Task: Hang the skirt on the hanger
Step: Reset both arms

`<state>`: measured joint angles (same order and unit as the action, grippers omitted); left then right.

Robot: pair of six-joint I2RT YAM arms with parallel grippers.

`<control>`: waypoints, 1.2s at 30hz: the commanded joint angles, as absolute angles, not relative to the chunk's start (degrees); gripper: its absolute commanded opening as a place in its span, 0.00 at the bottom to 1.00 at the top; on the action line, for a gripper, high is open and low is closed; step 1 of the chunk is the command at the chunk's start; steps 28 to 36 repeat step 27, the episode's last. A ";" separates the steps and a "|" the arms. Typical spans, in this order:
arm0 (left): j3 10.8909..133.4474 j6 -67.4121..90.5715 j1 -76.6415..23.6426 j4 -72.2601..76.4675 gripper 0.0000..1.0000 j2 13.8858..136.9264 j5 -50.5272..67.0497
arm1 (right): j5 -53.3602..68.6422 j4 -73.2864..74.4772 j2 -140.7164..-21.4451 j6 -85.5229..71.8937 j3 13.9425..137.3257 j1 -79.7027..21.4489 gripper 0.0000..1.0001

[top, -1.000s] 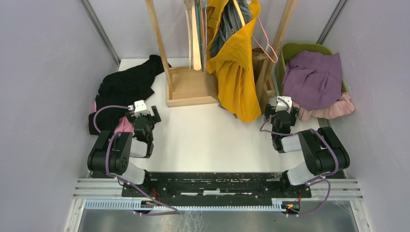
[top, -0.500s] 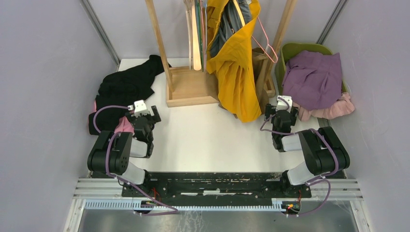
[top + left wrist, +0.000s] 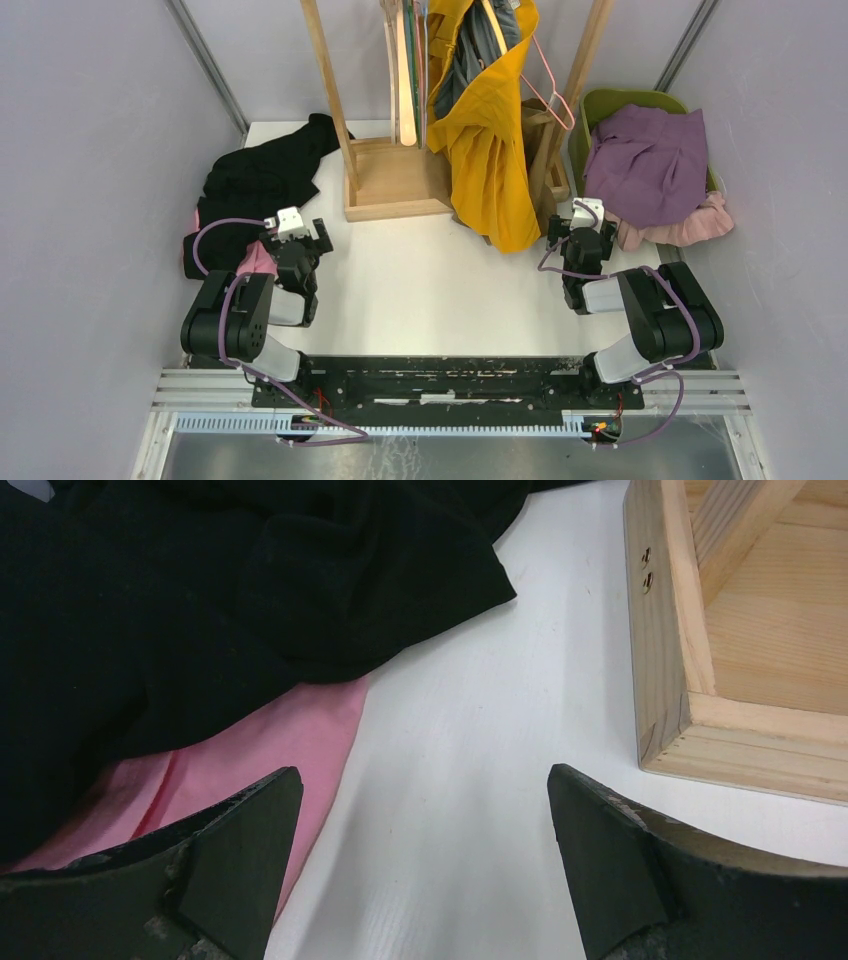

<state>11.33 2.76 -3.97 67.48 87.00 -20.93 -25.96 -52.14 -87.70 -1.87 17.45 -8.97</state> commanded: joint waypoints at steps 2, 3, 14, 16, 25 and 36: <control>11.16 4.15 -3.86 71.38 0.99 86.72 -22.37 | -26.02 -53.83 -86.61 -2.37 18.98 -8.79 1.00; 11.16 4.19 -3.87 71.38 0.99 86.67 -22.33 | -26.02 -53.83 -86.61 -2.37 18.97 -8.79 1.00; 11.16 4.17 -3.82 71.41 0.99 86.73 -22.27 | -25.99 -53.75 -86.73 -2.37 19.05 -8.77 1.00; 11.16 4.18 -3.87 71.40 0.99 86.71 -22.32 | -25.92 -53.70 -86.74 -2.36 19.07 -8.78 1.00; 11.16 4.22 -3.87 71.40 0.99 86.72 -22.34 | -24.50 -52.88 -86.82 -2.83 19.61 -7.93 1.00; 11.16 4.21 -3.87 71.39 0.99 86.68 -22.32 | -23.81 -52.28 -86.73 -2.98 19.75 -7.62 1.00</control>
